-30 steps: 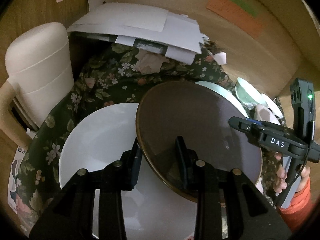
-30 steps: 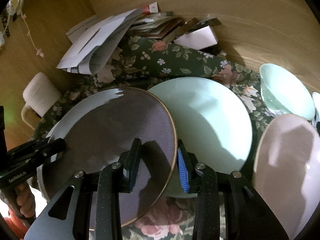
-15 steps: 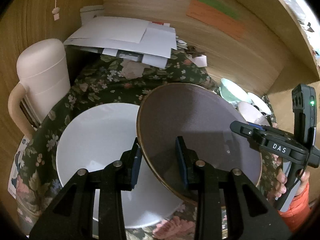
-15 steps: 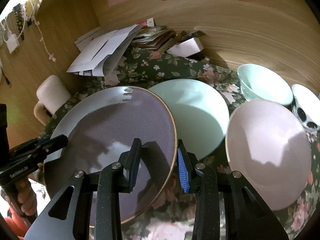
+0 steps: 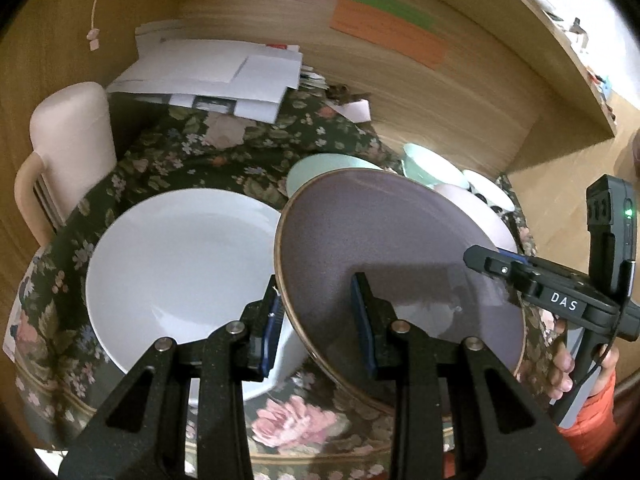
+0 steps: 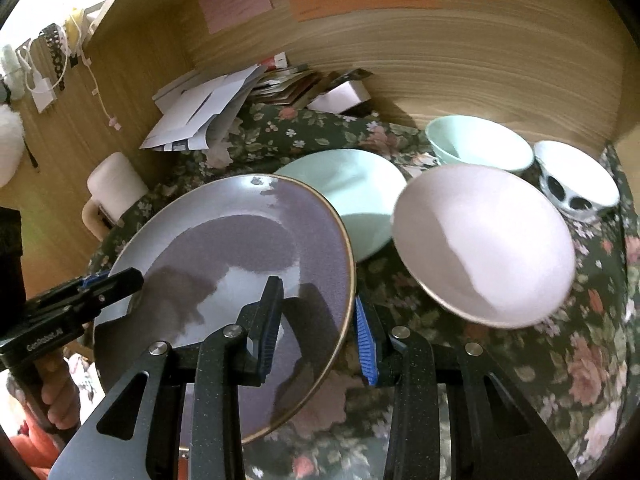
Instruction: Organize plates and bowls
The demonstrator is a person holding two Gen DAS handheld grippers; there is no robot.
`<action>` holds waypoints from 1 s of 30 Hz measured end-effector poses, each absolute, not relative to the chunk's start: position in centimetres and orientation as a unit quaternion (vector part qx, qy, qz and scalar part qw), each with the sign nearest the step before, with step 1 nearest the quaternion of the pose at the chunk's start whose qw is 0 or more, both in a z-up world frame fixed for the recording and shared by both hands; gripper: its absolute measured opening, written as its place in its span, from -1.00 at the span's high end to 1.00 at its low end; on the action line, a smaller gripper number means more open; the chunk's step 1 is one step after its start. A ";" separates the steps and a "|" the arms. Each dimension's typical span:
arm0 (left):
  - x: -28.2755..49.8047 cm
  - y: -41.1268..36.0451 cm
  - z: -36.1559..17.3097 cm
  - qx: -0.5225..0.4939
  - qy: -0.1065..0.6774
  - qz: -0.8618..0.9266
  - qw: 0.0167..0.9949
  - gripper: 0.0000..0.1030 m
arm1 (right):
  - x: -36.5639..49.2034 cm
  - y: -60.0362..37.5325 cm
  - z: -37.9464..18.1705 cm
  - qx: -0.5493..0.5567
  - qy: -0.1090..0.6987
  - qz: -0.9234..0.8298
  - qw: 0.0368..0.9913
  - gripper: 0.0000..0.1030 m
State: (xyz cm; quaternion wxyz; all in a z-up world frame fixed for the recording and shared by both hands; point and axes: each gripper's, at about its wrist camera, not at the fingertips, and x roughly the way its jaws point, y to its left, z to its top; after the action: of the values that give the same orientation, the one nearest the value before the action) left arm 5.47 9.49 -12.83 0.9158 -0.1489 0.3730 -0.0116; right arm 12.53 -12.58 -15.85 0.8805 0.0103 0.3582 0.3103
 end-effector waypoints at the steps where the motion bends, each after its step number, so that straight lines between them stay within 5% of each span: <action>1: 5.4 9.2 -12.9 -0.149 0.374 -0.013 0.915 0.38 | 12.3 -12.9 -15.9 0.012 0.358 0.309 0.881 0.40; 30: 5.7 2.3 -17.2 -0.129 0.439 -0.061 0.887 0.38 | 10.7 -19.9 -20.7 0.053 0.399 0.254 0.879 0.40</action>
State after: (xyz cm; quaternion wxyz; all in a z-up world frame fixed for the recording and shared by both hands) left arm 5.73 2.28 -17.19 0.8870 -0.1289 0.4393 -0.0607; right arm 10.68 -19.92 -20.66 0.8794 0.0526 0.3993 0.2538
